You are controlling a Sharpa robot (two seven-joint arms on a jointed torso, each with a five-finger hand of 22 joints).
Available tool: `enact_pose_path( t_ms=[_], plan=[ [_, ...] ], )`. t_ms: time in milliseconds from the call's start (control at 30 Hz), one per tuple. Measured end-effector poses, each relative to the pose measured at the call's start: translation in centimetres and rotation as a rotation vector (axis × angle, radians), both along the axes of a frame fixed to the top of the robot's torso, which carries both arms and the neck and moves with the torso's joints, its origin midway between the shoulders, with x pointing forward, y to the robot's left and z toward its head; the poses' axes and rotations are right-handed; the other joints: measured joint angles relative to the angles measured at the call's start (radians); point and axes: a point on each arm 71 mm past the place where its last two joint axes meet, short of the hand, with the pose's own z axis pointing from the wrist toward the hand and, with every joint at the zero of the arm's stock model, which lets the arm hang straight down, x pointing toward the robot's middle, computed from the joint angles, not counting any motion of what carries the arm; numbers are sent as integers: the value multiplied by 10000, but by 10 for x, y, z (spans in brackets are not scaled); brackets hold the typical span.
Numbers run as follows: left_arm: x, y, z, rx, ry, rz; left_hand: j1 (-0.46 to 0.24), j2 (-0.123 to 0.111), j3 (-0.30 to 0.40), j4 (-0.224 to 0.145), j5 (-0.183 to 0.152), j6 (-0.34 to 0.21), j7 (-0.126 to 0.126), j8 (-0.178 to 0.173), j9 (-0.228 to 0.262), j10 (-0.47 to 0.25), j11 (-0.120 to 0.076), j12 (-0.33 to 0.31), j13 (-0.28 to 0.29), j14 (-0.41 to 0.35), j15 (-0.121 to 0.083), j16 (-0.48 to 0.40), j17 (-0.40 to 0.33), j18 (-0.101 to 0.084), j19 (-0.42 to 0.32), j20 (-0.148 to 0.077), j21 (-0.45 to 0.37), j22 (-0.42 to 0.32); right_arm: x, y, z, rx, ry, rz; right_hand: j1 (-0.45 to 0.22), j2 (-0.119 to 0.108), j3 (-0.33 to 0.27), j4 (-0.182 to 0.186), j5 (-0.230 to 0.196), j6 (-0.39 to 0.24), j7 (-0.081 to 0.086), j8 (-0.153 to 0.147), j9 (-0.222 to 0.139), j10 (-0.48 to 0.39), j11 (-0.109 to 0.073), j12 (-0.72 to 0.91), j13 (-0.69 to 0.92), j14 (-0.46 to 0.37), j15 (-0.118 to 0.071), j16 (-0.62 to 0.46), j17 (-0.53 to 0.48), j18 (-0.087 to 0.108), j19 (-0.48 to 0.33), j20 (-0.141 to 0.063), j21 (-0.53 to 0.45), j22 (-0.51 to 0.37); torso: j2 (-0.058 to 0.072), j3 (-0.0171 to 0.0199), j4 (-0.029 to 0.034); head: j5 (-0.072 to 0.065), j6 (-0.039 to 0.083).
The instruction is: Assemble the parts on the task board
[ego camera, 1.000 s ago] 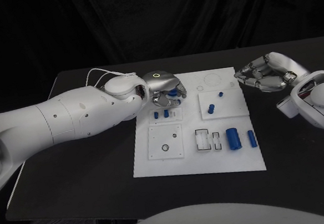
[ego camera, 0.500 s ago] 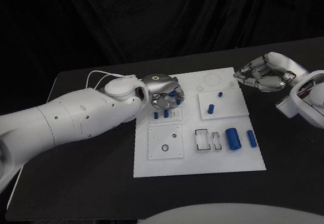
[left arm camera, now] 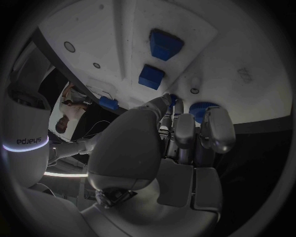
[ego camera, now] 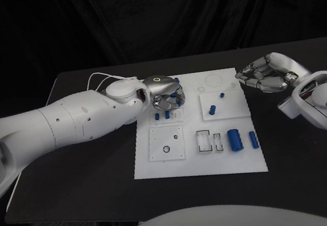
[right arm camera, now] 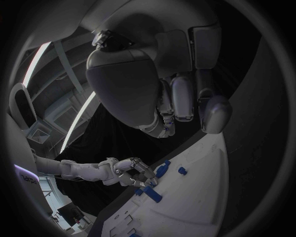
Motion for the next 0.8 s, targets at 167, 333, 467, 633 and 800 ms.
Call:
enact_pose_path(
  t_ms=[167,333,467,633,800],
  plan=[
    [0,0,-1,-133,-129,10,74,72,44,-127,134,160,18,41,-4,318,-25,47,-55,20,-90,0,-6,-1,19,-97,0,0,0,0,0,0,5,6,0,0,0,0,0,0,0,0,0,0,0,0,0,0,0,0,0,1,0,0,0,0,2,0,0,11,0],
    [-1,3,-2,-240,-244,48,129,127,29,-167,152,219,77,41,-27,440,21,54,-80,19,-90,0,-34,-1,51,-128,105,0,0,0,0,-1,12,8,0,0,17,-17,0,0,0,0,8,0,0,0,-3,0,0,0,0,0,0,0,0,-1,2,0,-7,-13,0],
    [-4,11,-1,-372,-369,89,130,128,1,-195,152,231,90,41,-43,441,22,55,-101,19,-90,0,-47,-1,51,-127,140,0,0,0,0,-4,19,1,0,0,41,-41,0,0,0,0,8,0,0,0,-10,0,0,0,0,0,0,0,0,-1,2,0,-8,-81,0],
    [-11,24,6,-623,-611,80,130,128,1,-194,152,231,90,40,-56,477,61,54,-129,19,-89,0,-59,-1,51,-128,145,-1,-1,-2,0,-8,32,-14,0,0,41,-41,0,0,0,0,7,0,0,0,-13,0,0,0,0,0,0,0,0,-1,-2,1,-7,-131,0],
    [-15,36,22,-857,-970,57,130,128,0,-194,163,231,90,40,-68,476,62,54,-130,19,-89,0,-159,-1,51,-127,145,0,-1,-3,0,-11,39,-41,0,0,41,-41,-1,0,0,0,17,0,0,0,-22,0,0,0,0,1,0,0,-39,-1,-3,1,-1,-127,0]
  ],
)
